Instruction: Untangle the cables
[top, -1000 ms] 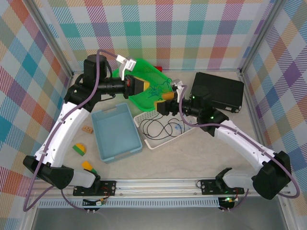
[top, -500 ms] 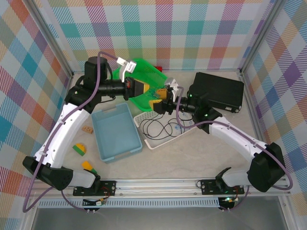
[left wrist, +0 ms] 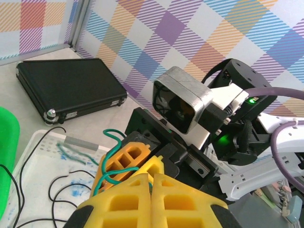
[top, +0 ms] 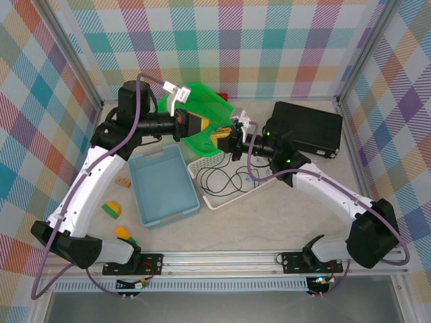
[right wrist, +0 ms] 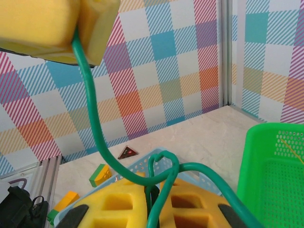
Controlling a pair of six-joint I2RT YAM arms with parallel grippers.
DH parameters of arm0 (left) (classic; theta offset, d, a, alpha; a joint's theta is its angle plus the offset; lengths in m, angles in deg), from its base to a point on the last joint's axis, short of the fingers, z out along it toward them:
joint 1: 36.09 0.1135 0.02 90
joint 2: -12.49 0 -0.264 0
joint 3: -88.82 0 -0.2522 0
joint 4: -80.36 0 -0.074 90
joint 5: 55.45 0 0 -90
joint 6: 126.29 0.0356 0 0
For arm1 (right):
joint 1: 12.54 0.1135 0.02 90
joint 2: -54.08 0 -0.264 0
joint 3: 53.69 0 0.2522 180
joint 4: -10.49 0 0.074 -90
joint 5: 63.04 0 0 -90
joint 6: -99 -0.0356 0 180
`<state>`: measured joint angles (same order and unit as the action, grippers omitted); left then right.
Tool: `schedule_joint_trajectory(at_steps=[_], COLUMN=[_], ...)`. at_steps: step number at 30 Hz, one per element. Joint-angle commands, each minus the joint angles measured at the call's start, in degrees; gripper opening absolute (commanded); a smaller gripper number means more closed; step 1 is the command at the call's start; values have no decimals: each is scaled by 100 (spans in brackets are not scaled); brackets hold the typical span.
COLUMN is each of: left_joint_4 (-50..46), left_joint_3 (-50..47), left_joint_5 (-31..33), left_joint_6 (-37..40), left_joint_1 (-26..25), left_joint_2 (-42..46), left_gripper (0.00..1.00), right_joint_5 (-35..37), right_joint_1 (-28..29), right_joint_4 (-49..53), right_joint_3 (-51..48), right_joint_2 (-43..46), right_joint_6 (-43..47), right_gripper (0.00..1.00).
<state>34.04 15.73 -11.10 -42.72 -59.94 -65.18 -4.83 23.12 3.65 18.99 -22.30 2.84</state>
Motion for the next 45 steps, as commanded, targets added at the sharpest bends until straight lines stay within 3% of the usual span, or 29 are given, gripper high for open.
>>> schedule_joint_trajectory(at_steps=[1,7,19,28,35,45], left_joint_4=[36,-255,-655,-1078,-1715,-2012], left_joint_3=[105,257,367,508,908,1126], left_joint_5=[328,926,1293,1562,2340,2693], left_joint_6=[66,321,577,791,1065,1156], left_joint_1=[-12,28,343,751,939,1442], left_joint_2=[44,44,233,327,136,138], left_gripper=[0,0,0,0,0,0], right_joint_5=[8,-154,-183,192,449,701], right_joint_1=[16,-152,-937,-2041,-2914,-3565], right_joint_4=[4,980,2085,3395,3992,4384], right_joint_3=[-111,-285,-802,-818,-866,-610], right_joint_2=[442,1108,2295,2802,2778,2341], right_joint_6=[-40,-202,-410,-213,-416,-474], right_gripper=[0,0,0,0,0,0])
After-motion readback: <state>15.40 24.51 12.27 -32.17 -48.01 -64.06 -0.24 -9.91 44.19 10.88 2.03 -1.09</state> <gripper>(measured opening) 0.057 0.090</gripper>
